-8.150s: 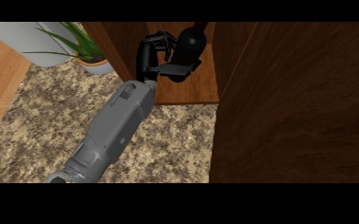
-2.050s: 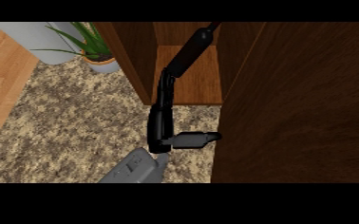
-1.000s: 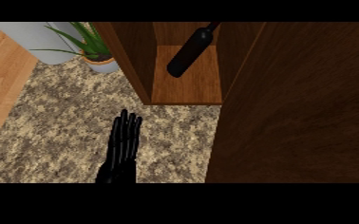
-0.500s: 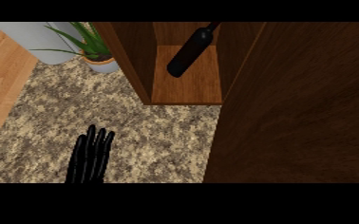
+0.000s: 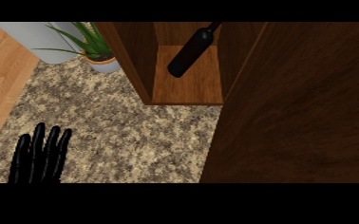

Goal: Pick up the wine, place it into the cabinet and close the cabinet

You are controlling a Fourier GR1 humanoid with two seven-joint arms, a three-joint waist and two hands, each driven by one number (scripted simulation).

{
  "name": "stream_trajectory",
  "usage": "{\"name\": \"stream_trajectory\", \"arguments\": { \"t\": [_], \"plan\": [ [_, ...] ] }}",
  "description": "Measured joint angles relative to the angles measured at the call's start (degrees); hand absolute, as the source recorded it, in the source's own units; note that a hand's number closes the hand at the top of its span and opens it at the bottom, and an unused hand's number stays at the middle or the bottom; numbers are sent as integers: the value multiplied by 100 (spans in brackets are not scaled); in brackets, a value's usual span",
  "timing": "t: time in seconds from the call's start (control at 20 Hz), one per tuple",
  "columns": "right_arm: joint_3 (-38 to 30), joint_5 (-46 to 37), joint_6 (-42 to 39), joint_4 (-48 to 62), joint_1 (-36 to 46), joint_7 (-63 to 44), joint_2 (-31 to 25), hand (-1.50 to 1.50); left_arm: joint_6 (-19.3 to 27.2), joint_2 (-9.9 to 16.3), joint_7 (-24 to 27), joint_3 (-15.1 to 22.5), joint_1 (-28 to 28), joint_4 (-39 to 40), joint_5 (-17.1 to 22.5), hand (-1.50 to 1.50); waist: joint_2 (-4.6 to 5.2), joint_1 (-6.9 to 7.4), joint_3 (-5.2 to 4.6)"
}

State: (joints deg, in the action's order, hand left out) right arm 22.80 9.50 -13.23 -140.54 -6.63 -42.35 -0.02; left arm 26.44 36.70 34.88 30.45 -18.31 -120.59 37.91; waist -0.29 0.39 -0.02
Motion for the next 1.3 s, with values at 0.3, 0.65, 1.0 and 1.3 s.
{"name": "stream_trajectory", "arguments": {
  "t": [0.3,0.65,1.0,1.3],
  "plan": [
    [1053,-100,17,-47,136,-178,3,150,-542,228,0,-830,-182,126,541,-150,-5,-20,-5],
    [1989,-842,860,-21,368,-164,-60,150,-999,420,-109,-1460,-446,196,800,-150,-14,-28,-7],
    [2433,-1304,1886,168,724,0,-192,150,-1628,680,-251,-2131,-467,493,1226,-150,-28,-16,-15],
    [2668,-1637,2576,254,1403,24,-552,150,-1980,809,-444,-2471,-498,543,1488,-150,-22,25,-17]
  ]
}}
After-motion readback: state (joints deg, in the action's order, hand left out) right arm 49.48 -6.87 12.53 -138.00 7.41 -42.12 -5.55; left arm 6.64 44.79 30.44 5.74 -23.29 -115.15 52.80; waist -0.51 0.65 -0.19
